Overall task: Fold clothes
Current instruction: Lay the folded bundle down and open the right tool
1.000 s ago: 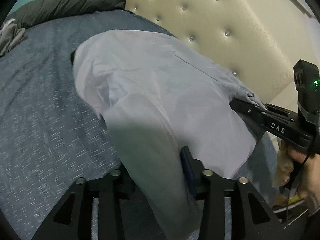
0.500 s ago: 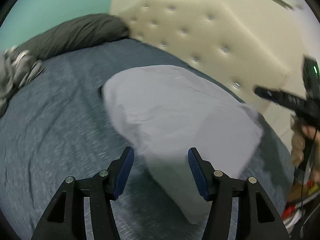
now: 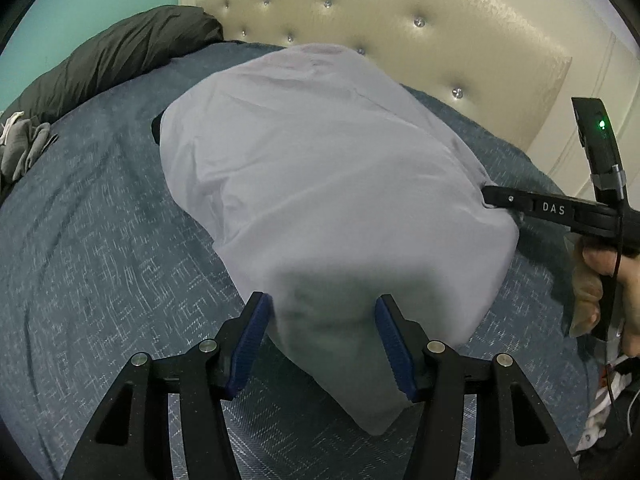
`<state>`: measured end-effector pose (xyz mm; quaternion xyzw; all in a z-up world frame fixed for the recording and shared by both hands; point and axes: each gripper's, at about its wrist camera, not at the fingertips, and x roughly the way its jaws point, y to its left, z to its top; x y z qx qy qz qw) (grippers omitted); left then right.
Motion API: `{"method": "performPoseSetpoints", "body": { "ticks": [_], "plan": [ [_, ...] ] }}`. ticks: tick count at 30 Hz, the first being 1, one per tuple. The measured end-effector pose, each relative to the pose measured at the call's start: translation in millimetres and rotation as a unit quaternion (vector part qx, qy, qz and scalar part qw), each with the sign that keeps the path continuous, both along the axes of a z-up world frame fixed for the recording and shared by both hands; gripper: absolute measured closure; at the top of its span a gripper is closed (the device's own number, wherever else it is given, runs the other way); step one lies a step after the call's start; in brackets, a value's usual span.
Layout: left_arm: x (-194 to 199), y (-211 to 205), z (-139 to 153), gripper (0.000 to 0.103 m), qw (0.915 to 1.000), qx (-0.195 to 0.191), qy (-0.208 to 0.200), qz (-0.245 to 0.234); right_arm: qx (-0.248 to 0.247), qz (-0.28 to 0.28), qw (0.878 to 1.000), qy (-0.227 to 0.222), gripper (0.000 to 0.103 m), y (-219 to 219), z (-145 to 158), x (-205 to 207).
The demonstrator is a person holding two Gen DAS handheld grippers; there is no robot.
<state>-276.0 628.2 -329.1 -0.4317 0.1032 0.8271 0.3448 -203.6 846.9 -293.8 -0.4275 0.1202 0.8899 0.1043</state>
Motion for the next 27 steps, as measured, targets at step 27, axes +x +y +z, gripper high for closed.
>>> {"method": "performPoseSetpoints", "body": {
  "ticks": [27],
  "plan": [
    [34.8, -99.9, 80.3, 0.042, 0.9971, 0.031, 0.029, 0.064, 0.003, -0.060, 0.995, 0.083, 0.094, -14.0, 24.5, 72.1]
  ]
}}
